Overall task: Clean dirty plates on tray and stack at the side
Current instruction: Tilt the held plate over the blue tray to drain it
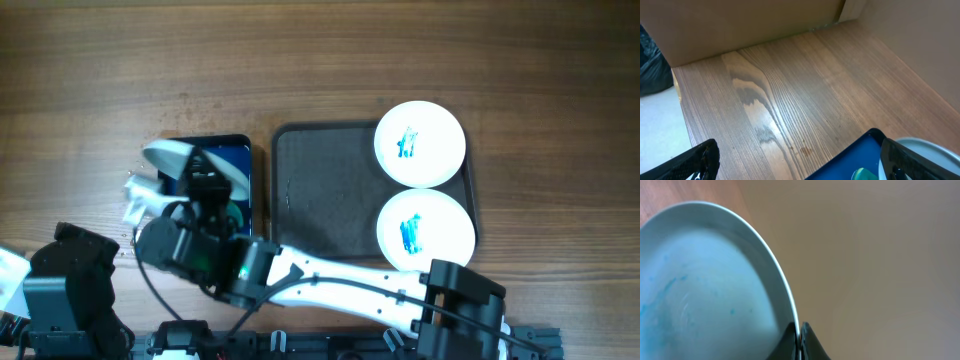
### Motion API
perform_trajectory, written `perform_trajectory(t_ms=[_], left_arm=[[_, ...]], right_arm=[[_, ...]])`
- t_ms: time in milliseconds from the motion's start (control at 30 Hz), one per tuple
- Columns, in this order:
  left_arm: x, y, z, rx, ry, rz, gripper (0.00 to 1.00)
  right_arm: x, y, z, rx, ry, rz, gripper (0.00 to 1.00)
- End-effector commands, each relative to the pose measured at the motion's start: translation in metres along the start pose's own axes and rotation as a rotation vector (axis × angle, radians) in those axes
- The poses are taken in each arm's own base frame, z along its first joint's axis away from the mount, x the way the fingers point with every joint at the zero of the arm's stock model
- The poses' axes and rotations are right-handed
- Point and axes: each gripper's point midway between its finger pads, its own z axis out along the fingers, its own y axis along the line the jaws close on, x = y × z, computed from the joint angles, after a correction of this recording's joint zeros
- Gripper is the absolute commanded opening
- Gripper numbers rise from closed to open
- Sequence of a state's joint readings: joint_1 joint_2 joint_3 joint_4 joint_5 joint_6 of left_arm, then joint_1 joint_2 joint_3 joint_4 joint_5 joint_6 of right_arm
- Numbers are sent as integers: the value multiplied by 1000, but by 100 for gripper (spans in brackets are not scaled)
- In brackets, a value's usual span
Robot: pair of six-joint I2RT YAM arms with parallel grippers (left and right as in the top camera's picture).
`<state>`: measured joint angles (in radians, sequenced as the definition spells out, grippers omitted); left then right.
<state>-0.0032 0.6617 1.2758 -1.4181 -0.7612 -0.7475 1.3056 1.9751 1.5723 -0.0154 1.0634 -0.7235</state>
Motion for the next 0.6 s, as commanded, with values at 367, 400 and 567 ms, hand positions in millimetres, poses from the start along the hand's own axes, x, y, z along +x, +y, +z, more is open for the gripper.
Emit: perform_trajectory(t_ms=[367,400,567], left_arm=[[-3,2,-2,-2,-8,-36,100],[-3,2,-2,-2,-7,-36,100],[-2,-1,-1,12,-1,-41,100]], right_arm=[[66,64,24,-418,311,882,4],[69,63,28,-426,321,895,4],[87,25,50,-382,331,942,5]])
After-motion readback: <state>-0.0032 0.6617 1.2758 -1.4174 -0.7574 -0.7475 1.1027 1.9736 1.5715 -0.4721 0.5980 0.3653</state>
